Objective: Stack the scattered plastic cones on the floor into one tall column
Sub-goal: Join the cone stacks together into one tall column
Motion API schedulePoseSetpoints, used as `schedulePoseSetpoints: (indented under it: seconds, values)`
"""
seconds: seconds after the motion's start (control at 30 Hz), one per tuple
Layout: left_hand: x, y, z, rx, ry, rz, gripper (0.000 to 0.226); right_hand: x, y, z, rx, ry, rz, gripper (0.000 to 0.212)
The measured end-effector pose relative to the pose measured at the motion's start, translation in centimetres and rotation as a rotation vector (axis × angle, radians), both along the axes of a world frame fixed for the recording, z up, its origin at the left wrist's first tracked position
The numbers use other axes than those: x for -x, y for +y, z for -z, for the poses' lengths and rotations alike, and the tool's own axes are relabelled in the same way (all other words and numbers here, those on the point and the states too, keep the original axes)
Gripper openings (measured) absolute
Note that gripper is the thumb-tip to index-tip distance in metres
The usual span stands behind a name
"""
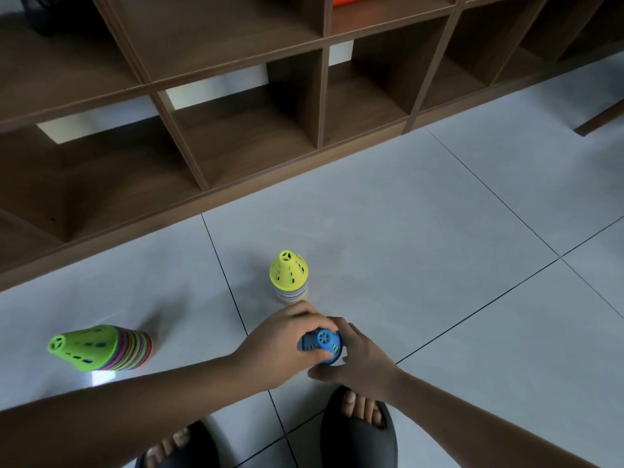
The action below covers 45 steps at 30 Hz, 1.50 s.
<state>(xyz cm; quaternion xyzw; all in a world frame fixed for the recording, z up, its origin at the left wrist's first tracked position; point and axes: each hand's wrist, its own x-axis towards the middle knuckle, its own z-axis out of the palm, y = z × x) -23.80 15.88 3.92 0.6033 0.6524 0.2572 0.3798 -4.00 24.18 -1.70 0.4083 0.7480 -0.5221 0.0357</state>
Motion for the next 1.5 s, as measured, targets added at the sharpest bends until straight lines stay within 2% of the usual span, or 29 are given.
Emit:
schedulePoseSetpoints:
  seconds: [0.1, 0.17, 0.43, 0.6, 0.77, 0.97, 1.17, 1.3, 1.4, 1.5]
  values:
    - [1.0, -0.2, 0.0, -0.004, -0.023, -0.057, 0.038, -0.5, 0.5, 1.0, 0.044, -0.043, 0.01, 0.087]
    - [1.8, -0.4, 0.0, -0.005, -0.04, -0.111, 0.037, -0.7, 0.6, 1.6, 0.055, -0.07, 0.027, 0.087]
    - [4.0, -2.2, 0.4, -0.02, -0.062, -0.22, 0.038, 1.0, 0.9, 1.1, 0.083, -0.051, 0.121, 0.072]
    - [4.7, -2.5, -0.9, -0.094, -0.076, -0.283, 0.035, 1.9, 1.0, -1.9, 0.133, -0.007, 0.149, 0.064]
    - [4.9, -2.2, -5.0, -0.276, -0.115, -0.368, 0.028, 2.8, 1.3, -6.9, 0.182, 0.11, 0.151, 0.053]
    - [6.7, 0.1, -11.2, -0.471, -0.22, -0.44, 0.031, 4.2, 2.8, -12.7, 0.17, 0.347, 0.176, 0.042]
    - [8.1, 2.1, -15.5, -0.558, -0.139, -0.476, 0.031, 6.4, 4.5, -15.6, 0.136, 0.502, 0.182, 0.042]
    - [8.5, 3.5, -14.8, -0.504, -0.088, -0.448, 0.031, 7.5, 5.6, -14.2, 0.063, 0.448, 0.221, 0.037]
    - [8.5, 4.0, -13.0, -0.425, -0.032, -0.391, 0.031, 7.5, 5.9, -11.9, -0.042, 0.286, 0.201, 0.037]
    - [8.5, 3.7, -10.9, -0.338, 0.0, -0.324, 0.033, 7.0, 5.4, -10.1, -0.044, 0.205, 0.209, 0.037]
